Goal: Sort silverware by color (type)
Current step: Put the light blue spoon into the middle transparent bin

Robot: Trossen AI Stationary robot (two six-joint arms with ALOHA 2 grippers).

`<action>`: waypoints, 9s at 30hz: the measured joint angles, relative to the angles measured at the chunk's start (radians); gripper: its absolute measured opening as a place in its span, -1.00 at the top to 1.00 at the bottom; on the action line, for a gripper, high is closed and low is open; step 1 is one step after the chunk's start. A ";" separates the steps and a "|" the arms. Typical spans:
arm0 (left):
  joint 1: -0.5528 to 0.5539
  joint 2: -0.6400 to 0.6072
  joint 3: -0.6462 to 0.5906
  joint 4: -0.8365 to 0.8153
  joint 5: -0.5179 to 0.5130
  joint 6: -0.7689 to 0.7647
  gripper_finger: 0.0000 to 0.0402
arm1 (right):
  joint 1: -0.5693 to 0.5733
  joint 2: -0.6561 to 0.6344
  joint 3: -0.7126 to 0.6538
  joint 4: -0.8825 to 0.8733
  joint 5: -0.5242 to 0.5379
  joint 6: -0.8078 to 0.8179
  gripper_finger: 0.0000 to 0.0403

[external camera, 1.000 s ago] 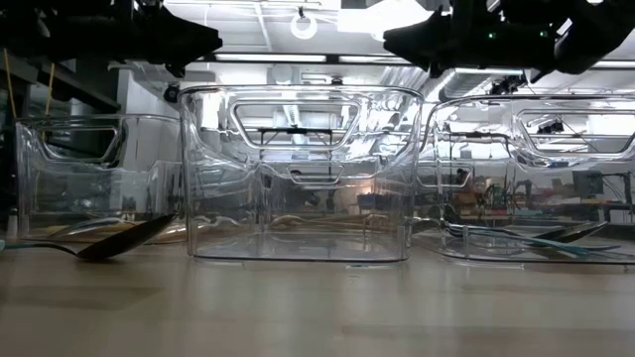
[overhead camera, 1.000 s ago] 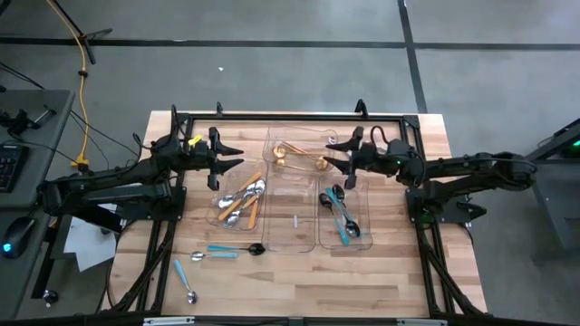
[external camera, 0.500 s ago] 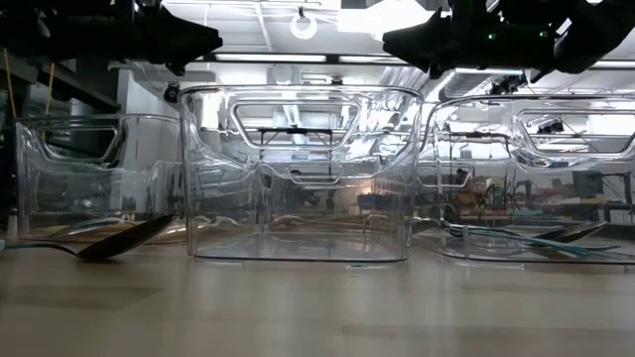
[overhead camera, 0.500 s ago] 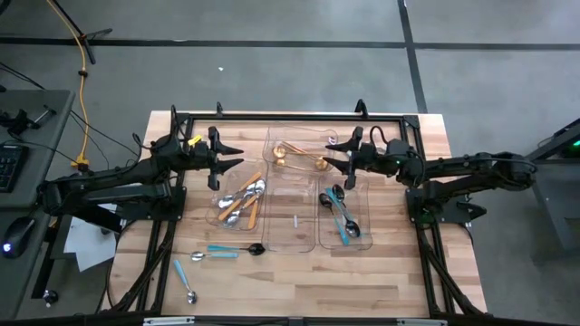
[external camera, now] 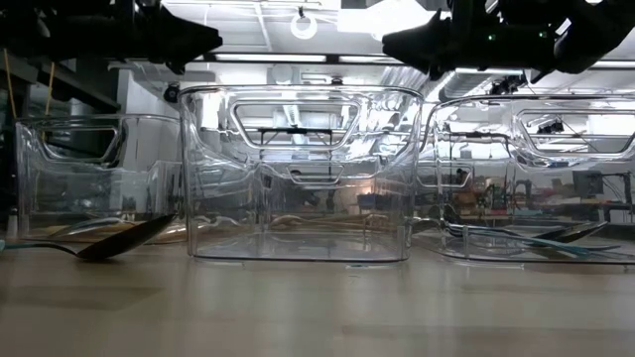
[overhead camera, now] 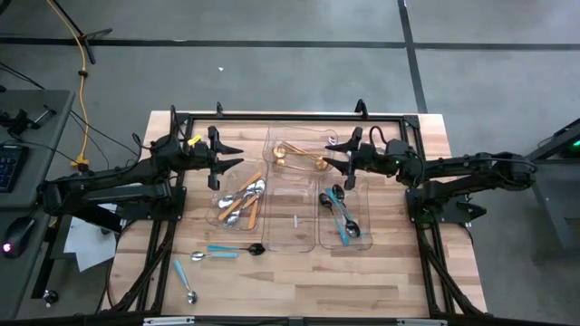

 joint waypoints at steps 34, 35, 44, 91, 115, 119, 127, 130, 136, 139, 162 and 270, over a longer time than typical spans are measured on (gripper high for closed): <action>0.000 0.000 0.000 0.010 0.000 -0.001 0.48 | 0.000 0.000 0.000 -0.007 0.022 0.004 0.25; 0.000 0.000 0.000 0.009 0.000 -0.001 0.48 | 0.000 0.000 0.000 -0.007 0.027 0.004 0.25; 0.000 0.000 0.000 0.009 0.000 -0.001 0.48 | 0.000 0.000 0.000 -0.010 0.152 0.023 0.25; 0.000 0.000 0.001 0.020 0.000 0.000 0.48 | -0.485 0.196 0.001 -0.803 -0.003 0.662 0.25; 0.000 0.000 0.001 0.020 0.000 0.000 0.48 | -0.470 0.196 0.000 -0.875 0.007 0.521 0.25; 0.000 0.000 0.001 0.020 0.000 0.000 0.48 | -0.470 0.196 0.000 -0.874 0.010 0.520 0.25; 0.000 0.000 0.001 0.018 0.000 0.000 0.48 | -0.470 0.196 0.000 -0.937 0.070 0.501 0.25; 0.000 0.000 0.001 0.018 0.000 -0.001 0.48 | -0.470 0.196 0.000 -0.950 0.096 0.488 0.25; 0.000 0.000 0.001 0.018 0.000 -0.001 0.48 | -0.470 0.196 0.000 -0.944 0.098 0.467 0.25; 0.000 0.000 0.001 0.018 0.000 -0.001 0.48 | -0.470 0.196 0.000 -0.933 0.098 0.448 0.25; 0.000 0.000 0.001 0.017 0.000 -0.001 0.48 | -0.470 0.237 0.002 -0.919 0.100 0.375 0.25; 0.000 0.156 0.000 0.205 -0.010 -0.063 0.48 | -0.077 -0.039 0.000 -0.105 0.008 0.232 0.85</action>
